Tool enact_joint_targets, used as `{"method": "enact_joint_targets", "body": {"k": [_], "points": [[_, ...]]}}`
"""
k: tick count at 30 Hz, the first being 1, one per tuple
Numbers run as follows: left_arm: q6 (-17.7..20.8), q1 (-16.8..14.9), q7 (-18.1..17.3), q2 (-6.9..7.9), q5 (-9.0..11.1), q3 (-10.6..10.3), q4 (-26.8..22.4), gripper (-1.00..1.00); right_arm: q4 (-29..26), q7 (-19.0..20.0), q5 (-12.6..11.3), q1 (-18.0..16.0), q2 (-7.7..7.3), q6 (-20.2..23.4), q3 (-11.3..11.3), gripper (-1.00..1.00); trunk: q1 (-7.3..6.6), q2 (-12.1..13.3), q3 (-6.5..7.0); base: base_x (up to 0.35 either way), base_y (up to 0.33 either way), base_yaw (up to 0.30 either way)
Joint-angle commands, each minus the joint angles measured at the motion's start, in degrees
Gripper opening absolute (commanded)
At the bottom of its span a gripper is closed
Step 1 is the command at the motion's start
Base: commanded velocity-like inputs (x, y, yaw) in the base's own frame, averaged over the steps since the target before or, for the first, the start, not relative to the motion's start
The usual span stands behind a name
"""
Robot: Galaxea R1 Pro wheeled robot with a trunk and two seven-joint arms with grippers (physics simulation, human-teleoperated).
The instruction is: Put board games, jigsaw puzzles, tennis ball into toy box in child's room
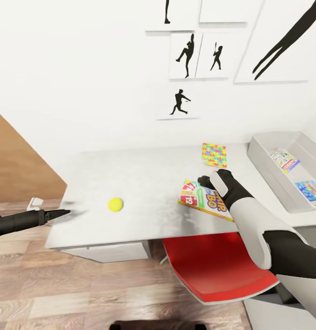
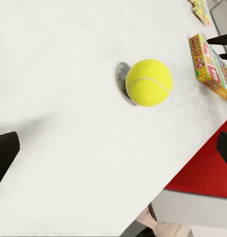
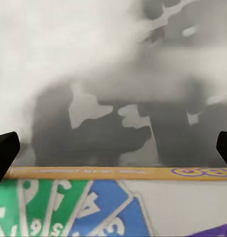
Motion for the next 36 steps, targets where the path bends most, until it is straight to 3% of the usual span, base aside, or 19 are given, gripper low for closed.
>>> {"method": "enact_joint_targets", "body": {"k": [1,17,36], "points": [[0.60,-0.06,-0.50,-0.03,-0.59,0.17,-0.02,1.00,-0.08,-0.47,-0.54,-0.03,-0.02,0.16,0.13,1.00,0.03,-0.09,-0.08,-0.008,0.114,0.000],[0.64,-0.05,-0.50,-0.09,-0.59,0.14,-0.02,1.00,-0.16,-0.45,-0.56,-0.03,-0.17,0.16,0.13,1.00,0.03,-0.09,0.32,-0.004,0.012,0.000],[0.79,-0.08,-0.50,-0.16,-0.59,0.14,-0.02,1.00,-0.16,-0.50,-0.53,-0.03,-0.05,0.16,0.13,1.00,0.03,-0.09,0.41,-0.128,0.053,0.000]]}}
